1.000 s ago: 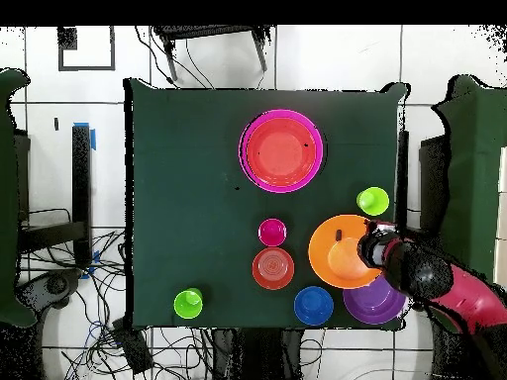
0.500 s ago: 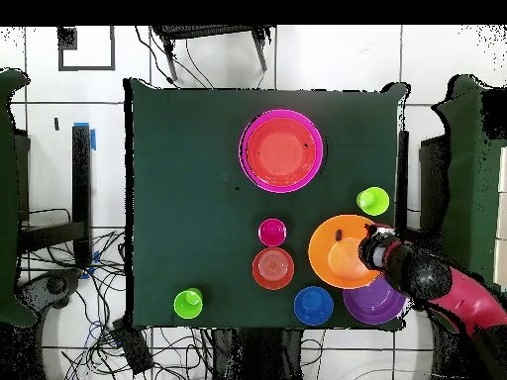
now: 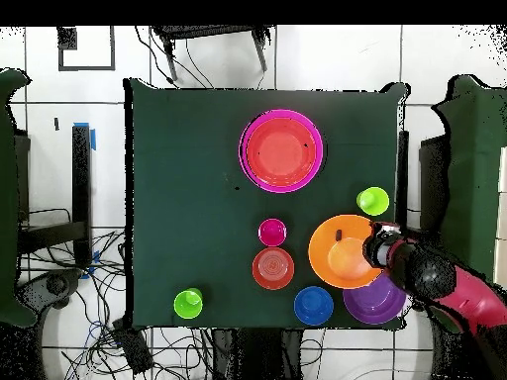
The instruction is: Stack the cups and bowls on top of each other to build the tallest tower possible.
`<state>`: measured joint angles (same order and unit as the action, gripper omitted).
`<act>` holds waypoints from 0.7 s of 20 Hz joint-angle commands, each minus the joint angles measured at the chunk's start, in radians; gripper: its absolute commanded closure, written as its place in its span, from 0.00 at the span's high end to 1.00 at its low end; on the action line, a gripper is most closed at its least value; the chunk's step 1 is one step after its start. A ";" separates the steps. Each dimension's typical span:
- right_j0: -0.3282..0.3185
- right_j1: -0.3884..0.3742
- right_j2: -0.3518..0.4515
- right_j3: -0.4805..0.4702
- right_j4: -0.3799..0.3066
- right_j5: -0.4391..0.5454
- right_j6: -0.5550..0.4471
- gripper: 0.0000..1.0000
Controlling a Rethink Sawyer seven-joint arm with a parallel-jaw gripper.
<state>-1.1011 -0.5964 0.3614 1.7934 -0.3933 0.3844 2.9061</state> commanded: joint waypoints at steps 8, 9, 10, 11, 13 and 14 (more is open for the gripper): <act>0.029 -0.026 0.000 -0.068 0.007 0.143 -0.112 1.00; 0.027 -0.026 0.001 -0.068 0.007 0.143 -0.112 1.00; 0.026 -0.026 0.002 -0.067 0.008 0.144 -0.113 1.00; 0.026 -0.026 0.001 -0.069 0.006 0.143 -0.113 1.00; 0.019 -0.020 0.004 -0.076 0.005 0.143 -0.120 1.00; 0.016 -0.013 0.005 -0.082 0.002 0.137 -0.122 1.00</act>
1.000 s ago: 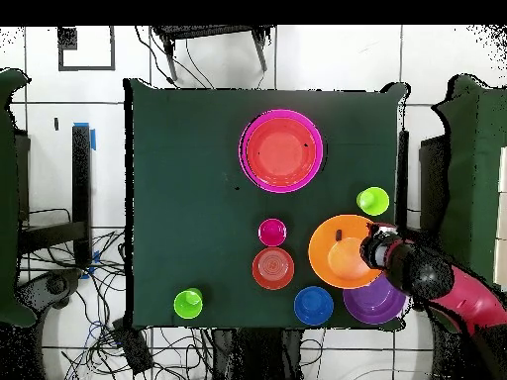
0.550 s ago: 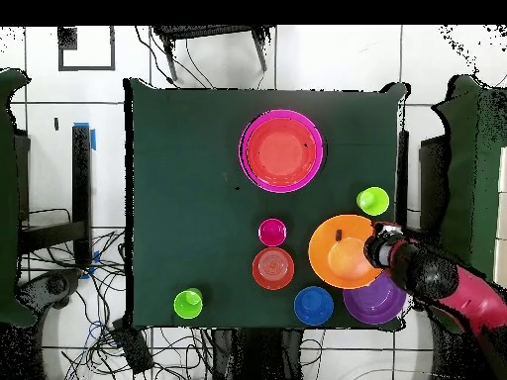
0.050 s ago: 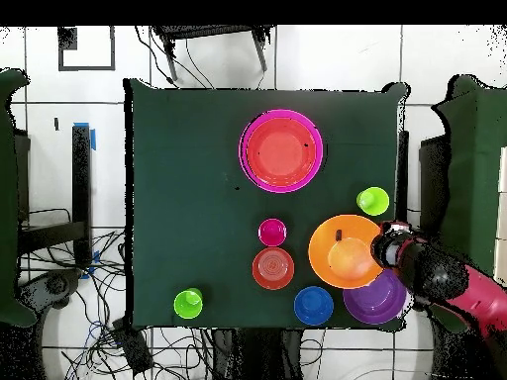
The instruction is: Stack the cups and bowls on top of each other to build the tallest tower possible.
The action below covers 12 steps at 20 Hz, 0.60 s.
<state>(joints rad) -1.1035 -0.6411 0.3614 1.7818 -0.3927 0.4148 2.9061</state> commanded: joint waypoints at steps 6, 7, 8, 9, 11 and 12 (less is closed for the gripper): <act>0.006 0.084 0.009 -0.103 -0.015 0.079 -0.133 1.00; 0.006 0.087 0.008 -0.106 -0.018 0.076 -0.134 1.00; 0.004 0.093 0.008 -0.109 -0.020 0.075 -0.135 1.00; 0.003 0.099 0.007 -0.113 -0.022 0.073 -0.136 1.00; 0.001 0.108 0.006 -0.117 -0.024 0.072 -0.137 1.00; 0.001 0.111 0.006 -0.119 -0.025 0.073 -0.138 1.00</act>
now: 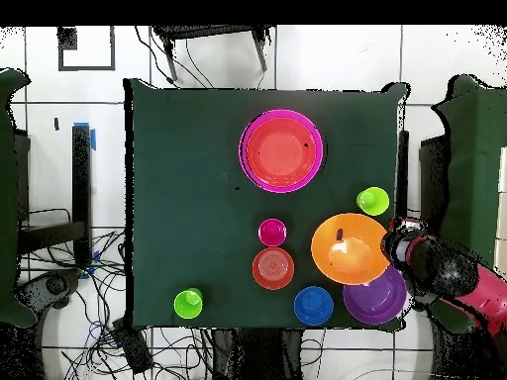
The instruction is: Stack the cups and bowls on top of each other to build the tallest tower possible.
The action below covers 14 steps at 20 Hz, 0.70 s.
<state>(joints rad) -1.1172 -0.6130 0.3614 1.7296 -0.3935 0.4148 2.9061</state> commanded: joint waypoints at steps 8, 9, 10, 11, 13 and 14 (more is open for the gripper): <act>0.013 0.099 0.010 -0.070 -0.024 0.077 -0.143 1.00; 0.013 0.099 0.011 -0.069 -0.023 0.079 -0.144 1.00; 0.012 0.095 0.012 -0.068 -0.021 0.086 -0.146 1.00; 0.012 0.092 0.012 -0.066 -0.019 0.090 -0.147 1.00; 0.010 0.086 0.012 -0.065 -0.018 0.100 -0.151 1.00; 0.010 0.085 0.012 -0.066 -0.018 0.104 -0.153 1.00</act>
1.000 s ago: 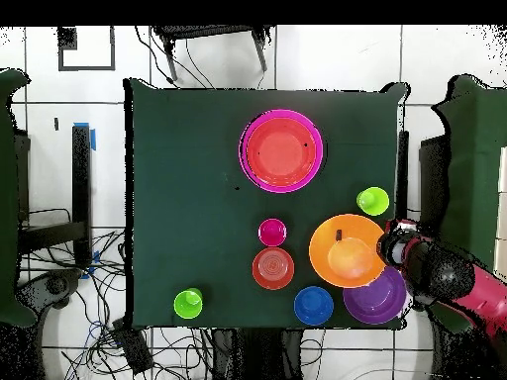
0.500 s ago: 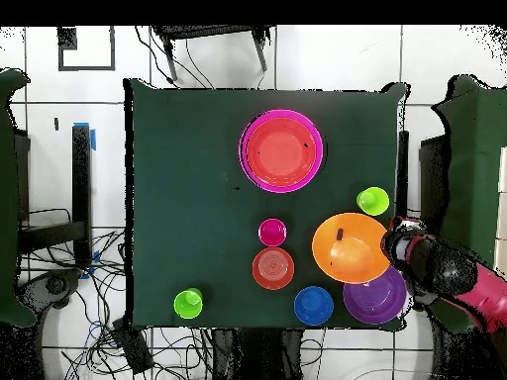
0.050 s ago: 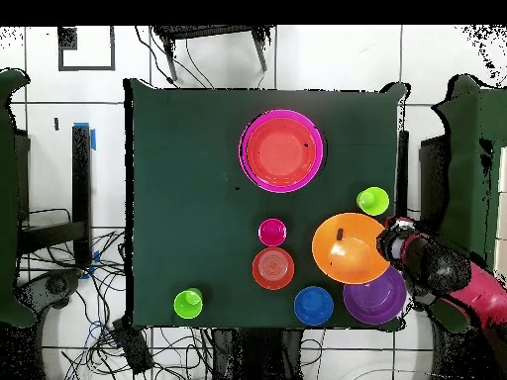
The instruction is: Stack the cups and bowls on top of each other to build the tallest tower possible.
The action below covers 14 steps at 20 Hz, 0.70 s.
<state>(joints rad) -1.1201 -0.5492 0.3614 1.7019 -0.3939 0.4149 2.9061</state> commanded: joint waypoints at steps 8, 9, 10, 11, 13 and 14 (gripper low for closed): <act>0.029 0.022 -0.002 -0.076 -0.060 0.126 -0.201 0.00; 0.033 0.020 -0.004 -0.081 -0.067 0.130 -0.209 0.00; 0.037 0.018 -0.006 -0.086 -0.074 0.134 -0.217 0.00; 0.035 0.018 -0.002 -0.087 -0.075 0.136 -0.222 0.00; 0.038 0.017 0.000 -0.090 -0.073 0.146 -0.225 0.00; 0.039 0.017 0.001 -0.093 -0.062 0.166 -0.222 0.00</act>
<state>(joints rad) -1.1206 -0.5491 0.3614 1.6844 -0.3946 0.4362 2.9061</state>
